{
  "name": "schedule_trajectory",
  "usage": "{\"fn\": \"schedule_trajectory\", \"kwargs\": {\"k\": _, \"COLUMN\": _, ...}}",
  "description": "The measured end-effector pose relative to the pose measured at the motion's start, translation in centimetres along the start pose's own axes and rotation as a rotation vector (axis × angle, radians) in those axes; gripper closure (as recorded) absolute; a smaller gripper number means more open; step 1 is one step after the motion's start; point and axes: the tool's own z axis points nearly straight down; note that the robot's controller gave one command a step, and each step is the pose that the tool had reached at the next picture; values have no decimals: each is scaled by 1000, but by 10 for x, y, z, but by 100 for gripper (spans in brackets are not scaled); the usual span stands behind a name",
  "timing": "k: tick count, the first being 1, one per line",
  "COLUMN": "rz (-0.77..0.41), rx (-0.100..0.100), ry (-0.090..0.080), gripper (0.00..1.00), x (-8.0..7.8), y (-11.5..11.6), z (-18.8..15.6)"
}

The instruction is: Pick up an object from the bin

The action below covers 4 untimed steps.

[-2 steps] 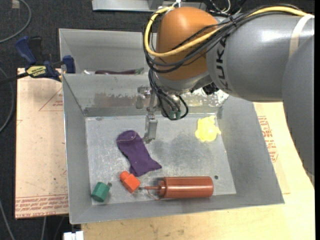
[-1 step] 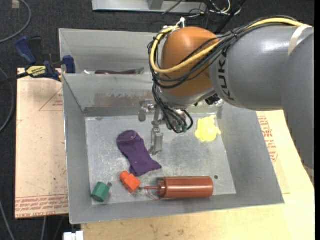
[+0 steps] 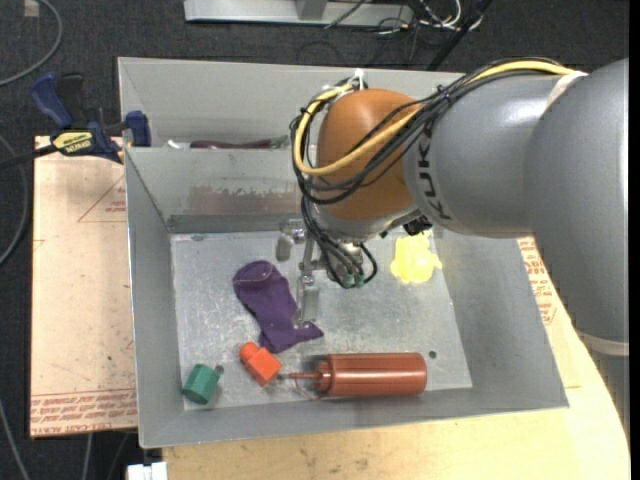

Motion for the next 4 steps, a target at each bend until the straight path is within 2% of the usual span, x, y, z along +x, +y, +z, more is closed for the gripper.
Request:
{"fn": "schedule_trajectory", "kwargs": {"k": 1, "rz": 242, "rx": 0, "ry": 1, "gripper": 0, "x": 5, "y": 3, "z": 32}}
{"fn": "schedule_trajectory", "kwargs": {"k": 2, "rz": 44, "rx": -2, "ry": -4, "gripper": 100, "x": -15, "y": 26, "z": 64}}
{"fn": "schedule_trajectory", "kwargs": {"k": 3, "rz": 45, "rx": -2, "ry": -4, "gripper": 100, "x": -15, "y": 26, "z": 64}}
{"fn": "schedule_trajectory", "kwargs": {"k": 4, "rz": 44, "rx": -6, "ry": -16, "gripper": 100, "x": -31, "y": 43, "z": -116}}
